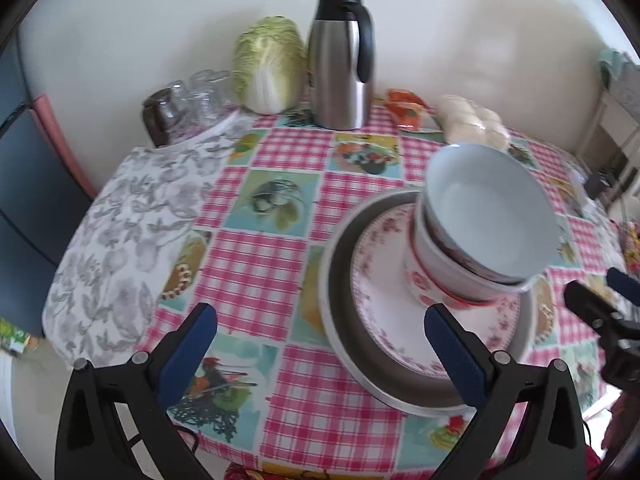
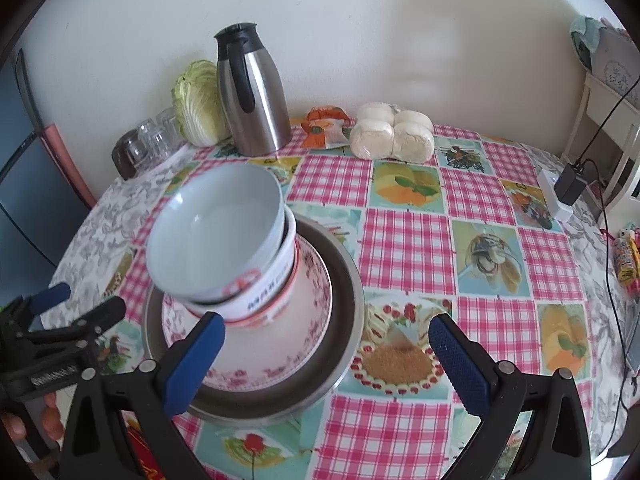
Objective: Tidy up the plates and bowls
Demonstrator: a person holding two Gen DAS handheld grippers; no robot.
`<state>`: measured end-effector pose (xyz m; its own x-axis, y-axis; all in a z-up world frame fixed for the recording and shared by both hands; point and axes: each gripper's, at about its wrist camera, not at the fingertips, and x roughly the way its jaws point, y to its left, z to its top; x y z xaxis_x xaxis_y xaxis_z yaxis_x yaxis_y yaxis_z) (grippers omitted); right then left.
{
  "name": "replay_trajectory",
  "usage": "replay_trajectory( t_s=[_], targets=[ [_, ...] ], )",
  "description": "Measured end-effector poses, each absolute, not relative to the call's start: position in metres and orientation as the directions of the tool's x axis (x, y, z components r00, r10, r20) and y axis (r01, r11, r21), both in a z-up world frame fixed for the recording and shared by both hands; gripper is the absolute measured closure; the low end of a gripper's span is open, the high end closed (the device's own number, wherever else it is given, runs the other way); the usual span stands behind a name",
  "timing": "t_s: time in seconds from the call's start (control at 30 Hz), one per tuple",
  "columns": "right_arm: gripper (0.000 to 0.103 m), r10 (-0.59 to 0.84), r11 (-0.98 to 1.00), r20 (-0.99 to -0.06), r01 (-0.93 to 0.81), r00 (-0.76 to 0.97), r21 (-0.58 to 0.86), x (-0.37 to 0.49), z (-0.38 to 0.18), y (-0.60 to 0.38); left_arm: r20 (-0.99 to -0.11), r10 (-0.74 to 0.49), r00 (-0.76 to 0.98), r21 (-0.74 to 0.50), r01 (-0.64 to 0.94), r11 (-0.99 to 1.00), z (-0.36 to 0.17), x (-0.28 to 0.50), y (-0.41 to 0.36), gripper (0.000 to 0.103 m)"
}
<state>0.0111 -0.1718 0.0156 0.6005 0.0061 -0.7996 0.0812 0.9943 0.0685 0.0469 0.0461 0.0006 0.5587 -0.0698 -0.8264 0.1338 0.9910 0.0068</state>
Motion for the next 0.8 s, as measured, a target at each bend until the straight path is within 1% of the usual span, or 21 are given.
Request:
replay_trajectory(
  t_s=[0.3,0.5,0.63,0.8],
  targets=[
    [0.0,-0.023,0.996,-0.818,0.082,0.575,0.03,-0.002,0.003,-0.174,-0.839,-0.11,0.533,0.012,0.22,0.975,0.001,0.038,0.038,0.0],
    [0.0,-0.026,0.996,-0.828,0.08,0.561,0.023,-0.006,-0.002,-0.175,-0.843,-0.12,0.524,0.032,0.272,0.962,-0.001,0.036,0.032,0.0],
    [0.0,-0.025,0.996,-0.831,0.088,0.556,0.029,-0.005,-0.004,-0.178,-0.844,-0.141,0.517,0.019,0.292,0.956,-0.004,0.038,0.035,0.0],
    [0.0,-0.021,0.996,-0.83,0.083,0.558,0.03,-0.004,-0.004,-0.177,-0.836,-0.112,0.537,0.069,0.305,0.95,-0.008,0.041,0.039,0.0]
  ],
)
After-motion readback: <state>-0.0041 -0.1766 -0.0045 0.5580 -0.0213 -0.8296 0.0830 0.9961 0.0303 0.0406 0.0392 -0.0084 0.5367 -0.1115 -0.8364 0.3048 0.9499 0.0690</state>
